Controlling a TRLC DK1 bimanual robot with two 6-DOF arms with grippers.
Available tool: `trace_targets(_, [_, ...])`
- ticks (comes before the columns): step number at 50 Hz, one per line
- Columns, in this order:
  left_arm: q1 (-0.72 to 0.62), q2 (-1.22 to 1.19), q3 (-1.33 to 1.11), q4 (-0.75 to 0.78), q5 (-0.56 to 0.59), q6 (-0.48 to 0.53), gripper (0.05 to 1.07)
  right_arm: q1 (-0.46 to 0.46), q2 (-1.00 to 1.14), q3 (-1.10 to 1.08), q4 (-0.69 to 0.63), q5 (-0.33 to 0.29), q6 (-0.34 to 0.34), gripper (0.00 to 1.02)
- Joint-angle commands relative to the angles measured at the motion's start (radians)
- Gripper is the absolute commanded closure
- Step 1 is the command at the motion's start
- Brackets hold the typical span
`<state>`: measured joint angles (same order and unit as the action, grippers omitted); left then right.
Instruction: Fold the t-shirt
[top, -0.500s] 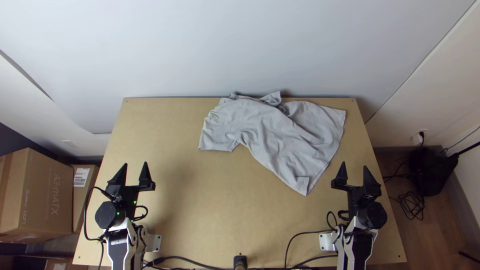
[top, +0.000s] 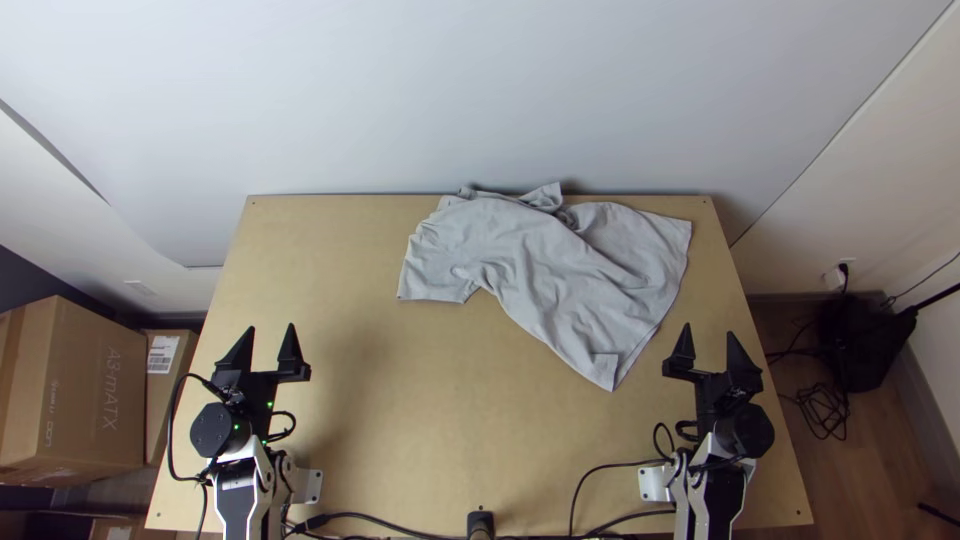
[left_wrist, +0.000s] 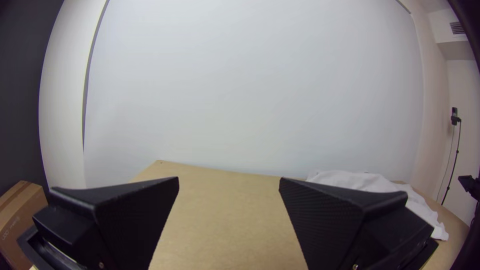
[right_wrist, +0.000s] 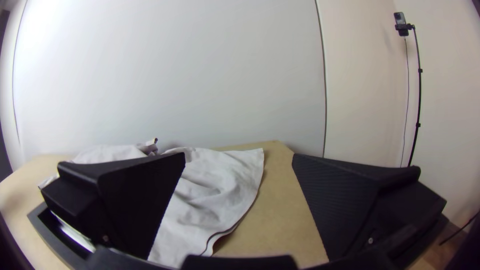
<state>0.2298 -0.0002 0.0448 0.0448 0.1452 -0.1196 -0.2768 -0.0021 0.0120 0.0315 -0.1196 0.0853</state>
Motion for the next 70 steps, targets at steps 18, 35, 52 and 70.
trace_targets(18, [-0.006,0.0,-0.045,-0.02,-0.002,0.008,0.1,0.005,-0.001,-0.007,-0.01,0.006,0.016,0.04])
trace_targets(35, [-0.006,0.0,-0.045,-0.02,-0.002,0.008,0.1,0.005,-0.001,-0.007,-0.01,0.006,0.016,0.04])
trace_targets(52, [-0.006,0.0,-0.045,-0.02,-0.002,0.008,0.1,0.005,-0.001,-0.007,-0.01,0.006,0.016,0.04])
trace_targets(70, [-0.01,0.0,-0.045,-0.02,-0.002,-0.12,0.1,0.014,-0.001,-0.007,-0.015,0.006,0.018,0.04])
